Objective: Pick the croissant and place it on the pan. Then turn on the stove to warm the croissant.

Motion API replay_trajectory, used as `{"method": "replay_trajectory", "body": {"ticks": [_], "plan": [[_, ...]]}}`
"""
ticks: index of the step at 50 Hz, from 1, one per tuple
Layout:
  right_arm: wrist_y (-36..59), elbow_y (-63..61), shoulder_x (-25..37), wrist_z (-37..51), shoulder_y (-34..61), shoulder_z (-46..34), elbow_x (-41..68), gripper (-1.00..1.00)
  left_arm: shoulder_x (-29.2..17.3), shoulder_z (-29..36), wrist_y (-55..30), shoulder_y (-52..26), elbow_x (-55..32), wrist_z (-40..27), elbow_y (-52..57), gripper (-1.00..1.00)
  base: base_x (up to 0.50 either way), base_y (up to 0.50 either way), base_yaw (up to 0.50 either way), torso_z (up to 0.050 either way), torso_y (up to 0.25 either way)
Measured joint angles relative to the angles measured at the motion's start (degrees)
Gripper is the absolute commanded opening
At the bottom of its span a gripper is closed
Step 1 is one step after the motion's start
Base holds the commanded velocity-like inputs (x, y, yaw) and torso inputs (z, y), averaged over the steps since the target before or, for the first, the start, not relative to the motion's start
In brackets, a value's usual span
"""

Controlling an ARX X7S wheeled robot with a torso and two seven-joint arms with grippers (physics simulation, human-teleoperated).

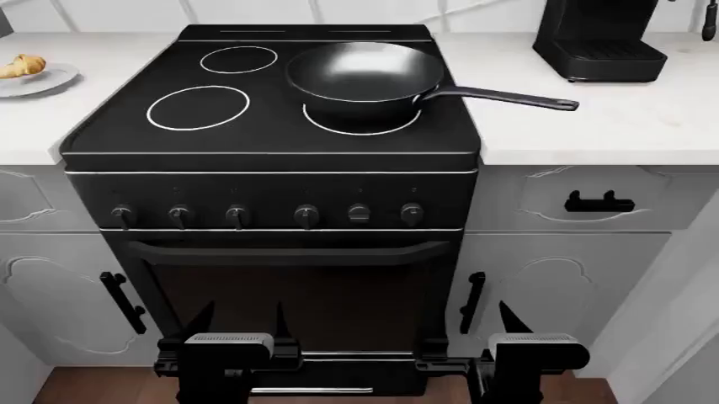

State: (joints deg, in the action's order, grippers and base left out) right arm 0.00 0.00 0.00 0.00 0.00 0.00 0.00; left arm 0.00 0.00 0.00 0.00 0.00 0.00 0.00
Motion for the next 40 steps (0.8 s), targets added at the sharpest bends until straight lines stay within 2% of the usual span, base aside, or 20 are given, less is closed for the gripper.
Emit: {"method": "replay_trajectory", "body": {"ticks": [10,40], "plan": [[0.05,-0.04,1.09,1.11,-0.01,-1.32,1.47,1.0,-1.35,1.93,0.03,0.02,0.95,-1.69,-0.33,1.0,0.0,0.0,0.0,0.0,0.0],[0.88,-0.02,4.28,4.68,0.24,-5.54,3.21,1.0,-4.21,5.75,-0.3,-0.41,1.11,-6.39,-2.06,1.0,0.0,0.5,0.0,0.0,0.0]]}}
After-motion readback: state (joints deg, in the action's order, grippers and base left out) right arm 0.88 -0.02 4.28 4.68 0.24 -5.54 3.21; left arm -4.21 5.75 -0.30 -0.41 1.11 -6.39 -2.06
